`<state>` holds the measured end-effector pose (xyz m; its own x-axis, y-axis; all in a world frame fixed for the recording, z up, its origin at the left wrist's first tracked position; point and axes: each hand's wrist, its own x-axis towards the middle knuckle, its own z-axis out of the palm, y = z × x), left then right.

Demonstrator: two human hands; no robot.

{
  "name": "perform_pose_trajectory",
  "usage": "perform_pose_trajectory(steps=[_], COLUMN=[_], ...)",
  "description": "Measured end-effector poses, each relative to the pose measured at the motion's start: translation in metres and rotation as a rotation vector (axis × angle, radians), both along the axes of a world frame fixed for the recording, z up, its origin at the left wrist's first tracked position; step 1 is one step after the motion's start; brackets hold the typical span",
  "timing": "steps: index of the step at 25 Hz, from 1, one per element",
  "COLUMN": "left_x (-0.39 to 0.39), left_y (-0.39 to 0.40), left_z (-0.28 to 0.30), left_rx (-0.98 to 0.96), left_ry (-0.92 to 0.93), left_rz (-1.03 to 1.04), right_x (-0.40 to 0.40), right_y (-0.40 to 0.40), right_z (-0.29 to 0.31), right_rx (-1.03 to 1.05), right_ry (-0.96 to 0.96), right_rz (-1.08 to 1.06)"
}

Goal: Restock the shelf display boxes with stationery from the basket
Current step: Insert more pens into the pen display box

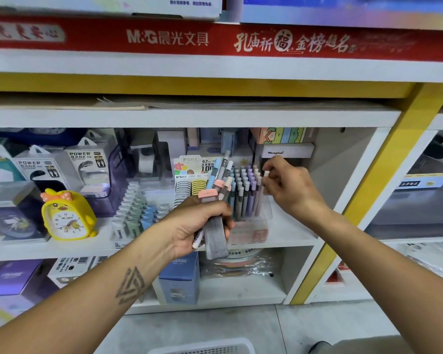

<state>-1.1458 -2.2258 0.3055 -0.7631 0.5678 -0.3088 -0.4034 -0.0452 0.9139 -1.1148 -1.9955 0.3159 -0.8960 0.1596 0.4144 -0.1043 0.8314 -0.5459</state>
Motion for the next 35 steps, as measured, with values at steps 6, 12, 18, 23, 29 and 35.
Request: perform_pose_trajectory(steps=[6,12,18,23,29,35], left_x=[0.002,0.003,0.003,0.005,0.004,0.003], left_y=[0.0,0.0,-0.001,0.001,0.0,-0.003], left_z=[0.003,0.005,0.004,0.005,0.005,0.004], left_rx=[-0.005,-0.007,-0.008,0.017,0.006,-0.007], left_ry=[-0.011,-0.01,-0.004,0.009,0.018,0.0], left_rz=[-0.006,-0.005,-0.016,-0.05,-0.001,-0.006], right_x=[-0.004,-0.004,-0.003,0.001,-0.003,-0.007], right_y=[0.0,-0.001,-0.009,-0.045,-0.054,-0.014], right_z=[-0.004,-0.006,0.003,0.022,0.025,0.031], right_rx=[-0.001,0.074,0.334,-0.562,-0.787,-0.854], right_ry=[0.023,-0.026,-0.054,-0.216,-0.282,0.034], right_rz=[0.001,0.013,-0.083,0.057,0.095,-0.2])
